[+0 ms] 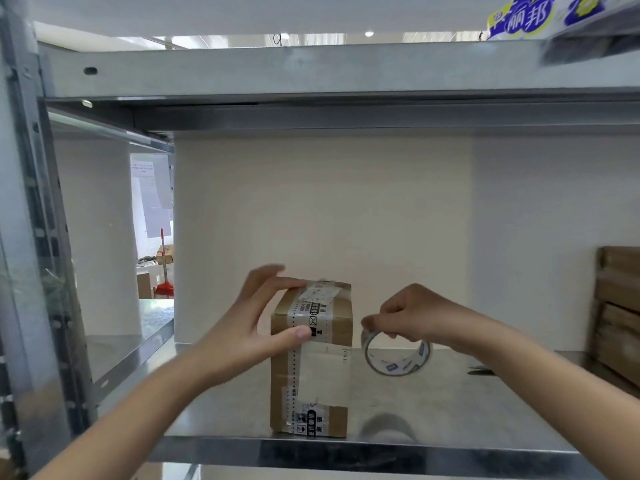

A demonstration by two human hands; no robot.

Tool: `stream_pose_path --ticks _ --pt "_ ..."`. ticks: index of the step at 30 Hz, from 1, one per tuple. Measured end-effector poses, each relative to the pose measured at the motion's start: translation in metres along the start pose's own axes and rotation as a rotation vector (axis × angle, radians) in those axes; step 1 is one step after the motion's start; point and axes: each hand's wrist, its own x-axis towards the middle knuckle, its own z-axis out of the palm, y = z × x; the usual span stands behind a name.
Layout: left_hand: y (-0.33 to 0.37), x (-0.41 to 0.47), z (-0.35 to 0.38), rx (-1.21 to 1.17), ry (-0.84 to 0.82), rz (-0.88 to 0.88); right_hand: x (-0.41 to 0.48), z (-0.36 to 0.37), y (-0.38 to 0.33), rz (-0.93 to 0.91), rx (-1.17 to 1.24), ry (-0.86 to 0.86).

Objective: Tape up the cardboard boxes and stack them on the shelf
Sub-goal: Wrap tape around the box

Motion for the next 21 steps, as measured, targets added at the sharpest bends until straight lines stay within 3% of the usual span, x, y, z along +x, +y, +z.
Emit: stream_pose_path --ticks 4,7,12,16,18,21 --pt "0.059 0.024 -0.017 0.34 -0.149 0.061 0.006 0.01 -0.007 -0.013 0.005 -0.011" --pt "0.085 0.04 0.006 0.572 -0.378 0.042 0.009 0.012 -0.01 -0.01 0.005 -0.028" --pt "0.074 0.053 0.008 0.574 -0.542 -0.046 0.006 0.013 -0.003 -0.012 0.13 -0.065" --pt "0.055 0.055 0.006 0.551 -0.409 0.047 0.001 0.008 0.002 -0.009 0.306 -0.122" --pt "0.044 0.052 0.002 0.37 -0.26 0.074 0.0 0.001 0.003 -0.076 0.429 -0.101" --pt "0.027 0.033 -0.001 -0.084 0.059 0.045 -0.001 -0.016 -0.002 -0.227 0.695 -0.014"
